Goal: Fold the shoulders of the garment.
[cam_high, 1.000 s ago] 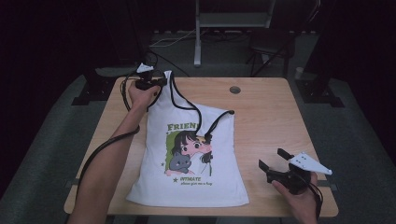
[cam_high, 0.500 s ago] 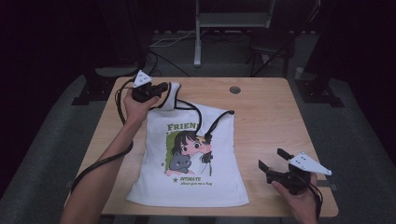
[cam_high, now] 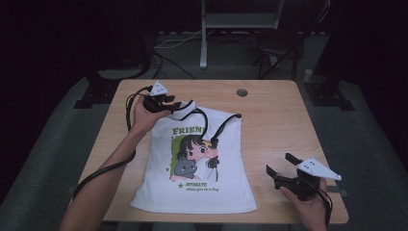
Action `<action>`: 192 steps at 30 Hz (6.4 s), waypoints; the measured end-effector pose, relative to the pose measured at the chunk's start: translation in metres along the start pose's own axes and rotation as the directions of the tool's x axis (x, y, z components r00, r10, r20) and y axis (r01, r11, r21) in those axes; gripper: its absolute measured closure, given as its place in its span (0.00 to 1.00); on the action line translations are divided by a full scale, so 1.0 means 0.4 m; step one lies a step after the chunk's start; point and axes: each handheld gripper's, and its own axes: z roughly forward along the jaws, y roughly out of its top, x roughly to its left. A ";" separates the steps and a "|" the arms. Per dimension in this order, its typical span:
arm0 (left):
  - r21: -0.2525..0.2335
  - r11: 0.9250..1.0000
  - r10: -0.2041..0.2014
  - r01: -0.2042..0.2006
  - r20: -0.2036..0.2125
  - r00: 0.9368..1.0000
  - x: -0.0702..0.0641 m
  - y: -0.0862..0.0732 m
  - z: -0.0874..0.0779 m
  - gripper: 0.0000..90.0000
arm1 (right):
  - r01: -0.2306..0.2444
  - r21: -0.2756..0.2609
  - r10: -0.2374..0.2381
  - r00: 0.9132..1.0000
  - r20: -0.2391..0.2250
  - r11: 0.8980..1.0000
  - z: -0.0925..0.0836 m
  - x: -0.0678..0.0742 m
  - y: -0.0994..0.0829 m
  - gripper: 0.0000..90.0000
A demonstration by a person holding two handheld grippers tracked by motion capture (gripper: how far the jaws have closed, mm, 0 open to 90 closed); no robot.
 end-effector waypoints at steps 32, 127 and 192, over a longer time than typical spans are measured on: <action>-0.101 0.994 0.063 -0.049 0.145 0.987 -0.016 0.006 -0.046 0.96 | 0.019 0.003 -0.019 1.000 0.005 1.000 0.001 0.005 0.000 0.15; 0.022 0.876 0.431 -0.481 0.411 0.803 -0.119 -0.021 -0.072 0.95 | 0.029 0.012 -0.029 1.000 0.002 1.000 0.003 0.008 0.001 0.15; -0.225 0.946 -0.235 0.233 0.019 0.972 -0.180 -0.329 -0.342 0.22 | 0.032 0.016 -0.032 0.999 -0.005 0.999 0.005 0.008 0.002 0.14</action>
